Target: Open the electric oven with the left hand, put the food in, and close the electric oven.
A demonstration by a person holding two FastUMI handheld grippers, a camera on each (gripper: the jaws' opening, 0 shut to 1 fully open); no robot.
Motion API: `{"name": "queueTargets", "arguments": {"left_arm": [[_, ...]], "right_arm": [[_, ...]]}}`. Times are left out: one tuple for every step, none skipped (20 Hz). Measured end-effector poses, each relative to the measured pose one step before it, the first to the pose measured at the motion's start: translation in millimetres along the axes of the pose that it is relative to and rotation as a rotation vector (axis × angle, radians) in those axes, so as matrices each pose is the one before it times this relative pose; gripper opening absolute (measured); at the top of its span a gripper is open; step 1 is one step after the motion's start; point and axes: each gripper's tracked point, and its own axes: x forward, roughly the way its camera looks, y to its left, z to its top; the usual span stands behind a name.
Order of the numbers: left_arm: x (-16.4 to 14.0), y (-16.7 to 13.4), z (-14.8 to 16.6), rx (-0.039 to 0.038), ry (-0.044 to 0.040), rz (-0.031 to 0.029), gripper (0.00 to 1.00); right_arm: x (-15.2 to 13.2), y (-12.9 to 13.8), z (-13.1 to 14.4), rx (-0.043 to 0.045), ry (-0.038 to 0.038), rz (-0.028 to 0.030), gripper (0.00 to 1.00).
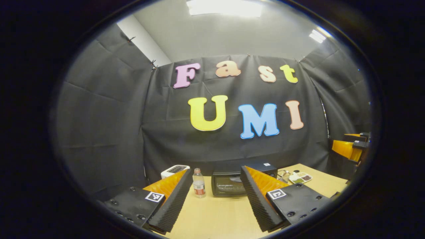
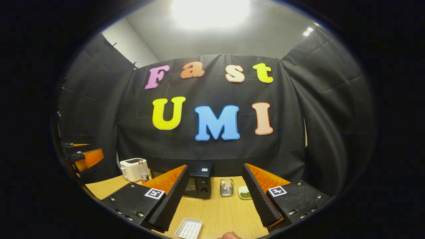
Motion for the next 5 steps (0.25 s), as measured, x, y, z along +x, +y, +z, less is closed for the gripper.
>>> {"name": "queueTargets", "arguments": {"left_arm": [[-0.49,-0.81,0.42,-0.00064,0.00005,-0.0005,1.0],[0.58,0.66,0.15,-0.00048,-0.00122,-0.00034,1.0],[0.11,0.08,1.07,-0.00139,-0.00211,-0.00017,1.0],[0.31,-0.17,0.9,-0.00192,-0.00355,0.00004,1.0],[-0.7,-0.07,0.86,-0.00135,-0.00288,-0.00032,1.0]], "right_arm": [[0.84,1.26,3.35,0.00387,-0.01148,0.00403,0.98],[-0.11,-0.36,2.16,-0.00173,-0.00701,-0.00329,0.97],[0.37,-0.35,0.93,-0.00438,-0.00401,-0.00274,0.98],[-0.32,0.35,0.31,-0.00204,0.00059,0.00068,0.98],[-0.15,1.2,-2.04,0.00169,0.00146,0.00138,0.98]]}}
